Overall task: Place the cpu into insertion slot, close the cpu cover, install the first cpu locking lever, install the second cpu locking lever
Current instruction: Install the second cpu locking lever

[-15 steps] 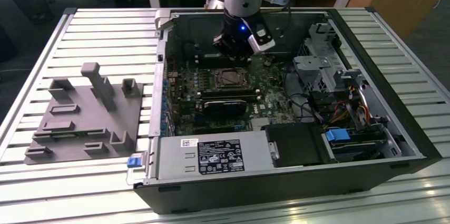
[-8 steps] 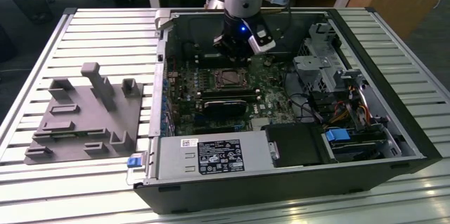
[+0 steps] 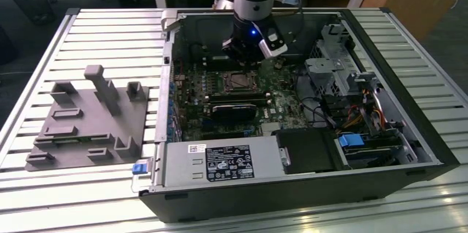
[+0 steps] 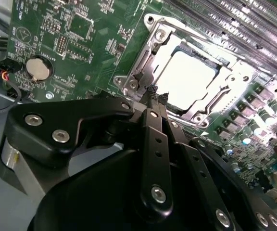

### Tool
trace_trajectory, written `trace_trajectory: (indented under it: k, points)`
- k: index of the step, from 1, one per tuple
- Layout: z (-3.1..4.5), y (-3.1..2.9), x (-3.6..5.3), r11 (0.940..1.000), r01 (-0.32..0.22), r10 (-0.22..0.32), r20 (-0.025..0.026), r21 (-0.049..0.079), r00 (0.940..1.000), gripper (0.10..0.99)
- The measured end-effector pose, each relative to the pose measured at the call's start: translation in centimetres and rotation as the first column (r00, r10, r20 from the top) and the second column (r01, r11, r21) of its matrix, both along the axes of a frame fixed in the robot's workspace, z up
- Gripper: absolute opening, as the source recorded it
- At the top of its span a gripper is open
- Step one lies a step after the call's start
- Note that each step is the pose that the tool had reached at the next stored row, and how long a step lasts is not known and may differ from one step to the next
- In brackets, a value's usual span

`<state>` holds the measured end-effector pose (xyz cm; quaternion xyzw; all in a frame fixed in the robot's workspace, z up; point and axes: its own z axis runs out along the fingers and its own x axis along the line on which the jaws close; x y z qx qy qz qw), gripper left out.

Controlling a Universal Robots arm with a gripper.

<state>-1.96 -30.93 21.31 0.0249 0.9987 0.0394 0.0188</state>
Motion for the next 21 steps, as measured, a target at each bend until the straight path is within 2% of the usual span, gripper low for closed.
trace_trajectory:
  k: [4,11,18,21]
  points:
    - [0.00,-0.41,0.01,1.0000,0.000,0.000,0.0001,0.000,1.0000,0.106]
    - [0.17,-0.65,0.01,1.0000,0.000,0.000,0.0000,0.000,1.0000,0.106]
    - [2.07,-0.66,0.01,1.0000,0.000,0.000,0.0000,0.000,1.0000,0.106]
    - [2.14,-0.80,0.01,1.0000,0.000,0.000,0.0001,0.000,1.0000,0.106]
